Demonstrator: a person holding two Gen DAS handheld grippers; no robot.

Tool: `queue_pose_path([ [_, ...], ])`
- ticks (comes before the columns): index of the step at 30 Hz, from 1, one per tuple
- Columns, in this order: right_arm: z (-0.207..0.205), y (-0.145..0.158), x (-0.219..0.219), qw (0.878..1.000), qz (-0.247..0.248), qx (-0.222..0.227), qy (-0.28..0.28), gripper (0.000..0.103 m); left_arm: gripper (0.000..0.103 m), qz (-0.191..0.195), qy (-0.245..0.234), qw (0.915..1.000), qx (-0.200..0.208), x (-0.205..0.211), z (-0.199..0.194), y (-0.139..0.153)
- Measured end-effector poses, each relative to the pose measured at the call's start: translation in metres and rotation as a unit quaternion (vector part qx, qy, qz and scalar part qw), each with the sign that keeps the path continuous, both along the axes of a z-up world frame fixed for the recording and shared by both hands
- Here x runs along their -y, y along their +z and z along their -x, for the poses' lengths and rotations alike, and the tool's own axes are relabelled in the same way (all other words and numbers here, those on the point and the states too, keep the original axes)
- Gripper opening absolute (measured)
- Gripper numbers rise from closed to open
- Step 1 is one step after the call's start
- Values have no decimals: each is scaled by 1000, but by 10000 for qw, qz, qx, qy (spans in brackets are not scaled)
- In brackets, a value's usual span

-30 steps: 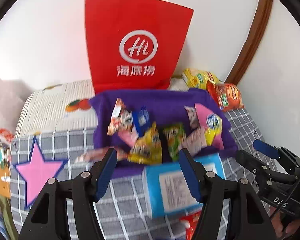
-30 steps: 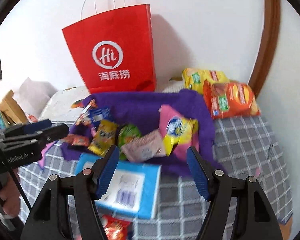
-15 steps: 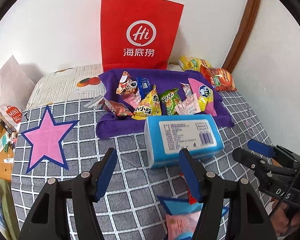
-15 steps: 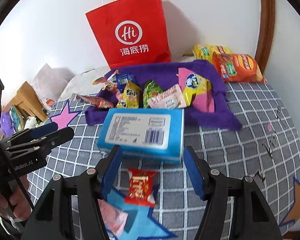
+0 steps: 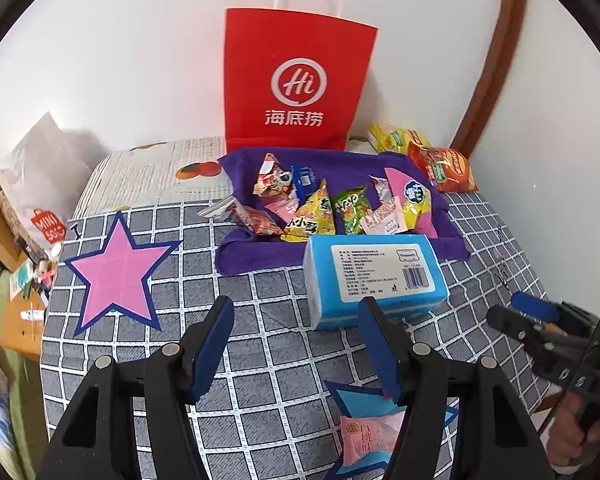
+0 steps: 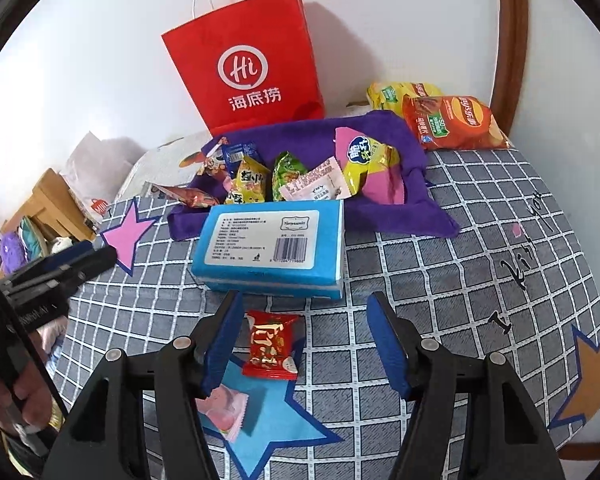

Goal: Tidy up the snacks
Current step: 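Move both open grippers down to the snacks beside the tissue box, then grasp the red packet with the right gripper while the left grasps the pink cake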

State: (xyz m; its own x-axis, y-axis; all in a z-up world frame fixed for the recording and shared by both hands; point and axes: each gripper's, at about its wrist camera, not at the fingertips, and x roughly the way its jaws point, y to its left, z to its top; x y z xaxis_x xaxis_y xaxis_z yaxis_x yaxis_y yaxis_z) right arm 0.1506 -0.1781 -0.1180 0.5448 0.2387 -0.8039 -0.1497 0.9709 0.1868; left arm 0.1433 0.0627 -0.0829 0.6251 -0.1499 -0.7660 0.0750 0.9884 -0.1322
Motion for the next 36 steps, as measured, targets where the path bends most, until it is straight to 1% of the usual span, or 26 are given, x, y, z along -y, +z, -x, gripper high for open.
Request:
queue_pose_path([
  [5, 0, -14, -9, 9997, 166, 60, 194, 64, 62, -90, 54, 9999, -61, -6, -5, -8],
  [8, -2, -27, -16, 9995, 201, 10, 247, 64, 62, 6, 146, 9998, -138, -14, -8, -14],
  [12, -5, -49, -33, 9982, 210, -151, 543, 66, 62, 135, 223, 9995, -185, -22, -8, -23],
  [15, -9, -69, -42, 9975, 337, -278, 556, 66, 62, 125, 230, 9994, -232, -25, -6, -31],
  [18, -13, -89, -47, 9967, 244, -491, 593, 65, 62, 97, 253, 9991, -313, -27, -6, -40],
  [21, -14, -101, -53, 9960, 239, -585, 636, 65, 62, 89, 239, 9989, -390, -26, -6, -48],
  [23, -13, -106, -59, 9953, 311, -594, 704, 58, 62, 105, 234, 9988, -416, -26, -5, -51],
  [24, -13, -111, -64, 9944, 446, -602, 748, 50, 62, 115, 225, 9988, -423, -25, -5, -51],
  [25, -13, -115, -67, 9934, 591, -626, 756, 44, 62, 119, 215, 9988, -435, -24, -5, -53],
  [27, -9, -115, -71, 9931, 827, -368, 742, 41, 62, 101, 199, 9987, -450, -22, -3, -54],
  [28, -8, -116, -71, 9931, 825, -338, 765, 38, 62, 75, 185, 9987, -461, -19, -2, -54],
  [32, -2, -106, -61, 9943, 698, -178, 787, 38, 62, 23, 121, 9987, -500, -10, 4, -57],
  [36, 7, -90, -43, 9964, 578, -7, 619, 38, 62, -2, 43, 9985, -546, 2, 11, -62],
])
